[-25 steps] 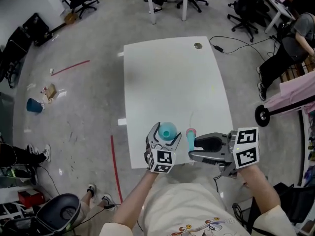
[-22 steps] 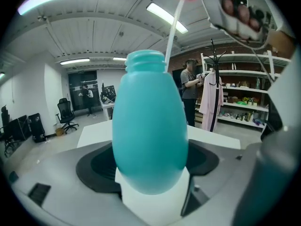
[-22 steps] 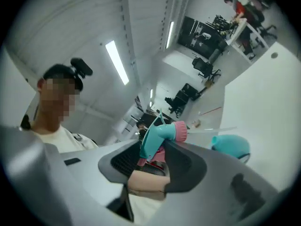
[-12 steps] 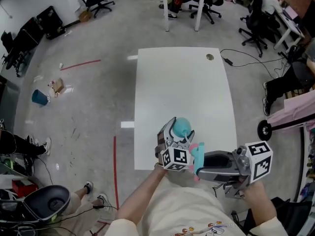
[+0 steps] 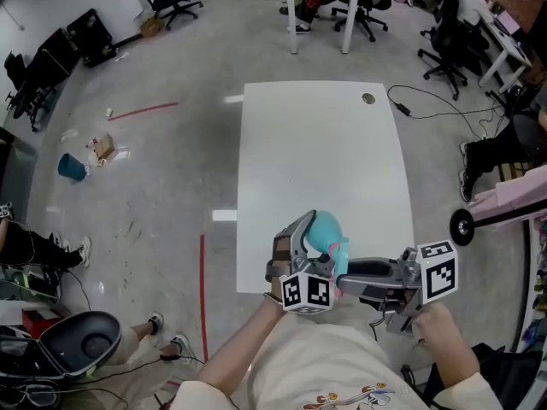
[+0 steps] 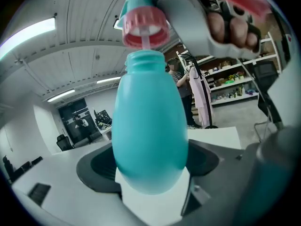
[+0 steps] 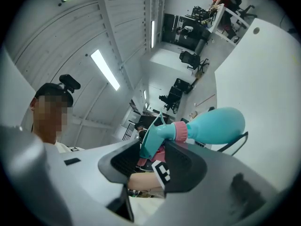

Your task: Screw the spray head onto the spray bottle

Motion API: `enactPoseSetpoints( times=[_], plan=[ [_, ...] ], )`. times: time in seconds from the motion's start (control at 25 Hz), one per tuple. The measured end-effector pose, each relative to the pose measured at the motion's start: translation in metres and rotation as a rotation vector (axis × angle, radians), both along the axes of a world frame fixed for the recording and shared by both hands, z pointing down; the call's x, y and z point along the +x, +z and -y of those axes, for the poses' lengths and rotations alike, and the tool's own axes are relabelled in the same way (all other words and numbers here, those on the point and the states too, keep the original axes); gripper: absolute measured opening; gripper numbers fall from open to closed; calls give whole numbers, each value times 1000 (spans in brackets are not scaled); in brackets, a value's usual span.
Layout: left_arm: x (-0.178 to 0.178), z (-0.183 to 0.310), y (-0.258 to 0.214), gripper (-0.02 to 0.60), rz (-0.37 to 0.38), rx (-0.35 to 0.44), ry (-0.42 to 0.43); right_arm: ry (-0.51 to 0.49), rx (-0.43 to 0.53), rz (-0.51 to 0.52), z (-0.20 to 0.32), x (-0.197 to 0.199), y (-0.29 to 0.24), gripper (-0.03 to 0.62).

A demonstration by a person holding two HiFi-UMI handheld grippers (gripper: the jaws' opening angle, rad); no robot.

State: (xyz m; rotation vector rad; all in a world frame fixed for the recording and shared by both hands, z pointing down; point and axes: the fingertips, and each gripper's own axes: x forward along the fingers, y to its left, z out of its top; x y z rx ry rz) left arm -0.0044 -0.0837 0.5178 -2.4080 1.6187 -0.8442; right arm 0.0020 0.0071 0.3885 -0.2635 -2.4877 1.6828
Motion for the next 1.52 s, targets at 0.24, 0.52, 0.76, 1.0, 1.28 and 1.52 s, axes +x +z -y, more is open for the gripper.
enactPoseSetpoints(
  times=[0.24,0.52,0.76,1.0,1.28,1.52],
  plan=[
    [0,-12,-8,412,25,-65,92,-48,-40,12,-5,-5,0,167],
    [5,-19,-9,411,59,-108,176,-48,-34,-9,-4,-4,-1,167],
    [7,-23,-6,411,-32,-204,217,-43,-4,-37,-4,2,-2,172],
    [12,-24,-4,412,-53,-229,247,28,-81,-45,11,-4,-3,173],
    [18,-37,5,411,-161,-295,283,79,-178,-43,11,3,-8,173],
    [23,-61,-4,412,-294,-399,434,118,288,-144,21,14,-18,173]
  ],
)
